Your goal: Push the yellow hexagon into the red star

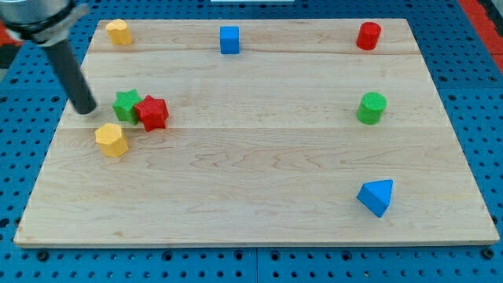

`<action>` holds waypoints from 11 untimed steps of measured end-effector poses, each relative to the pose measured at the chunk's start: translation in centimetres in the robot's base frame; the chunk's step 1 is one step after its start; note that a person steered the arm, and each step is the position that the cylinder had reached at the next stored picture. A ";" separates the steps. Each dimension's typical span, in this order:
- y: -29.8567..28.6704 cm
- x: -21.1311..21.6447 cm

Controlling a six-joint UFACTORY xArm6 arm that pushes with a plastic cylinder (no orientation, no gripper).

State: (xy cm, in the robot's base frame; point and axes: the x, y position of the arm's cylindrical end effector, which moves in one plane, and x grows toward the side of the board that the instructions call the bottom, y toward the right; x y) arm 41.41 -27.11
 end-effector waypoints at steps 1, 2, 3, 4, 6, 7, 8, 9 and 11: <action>-1.5 5.1; -0.4 9.8; 6.2 9.8; 8.0 7.8; 5.6 8.4; 3.5 7.6; 6.8 5.4; 8.4 5.5; -2.7 3.7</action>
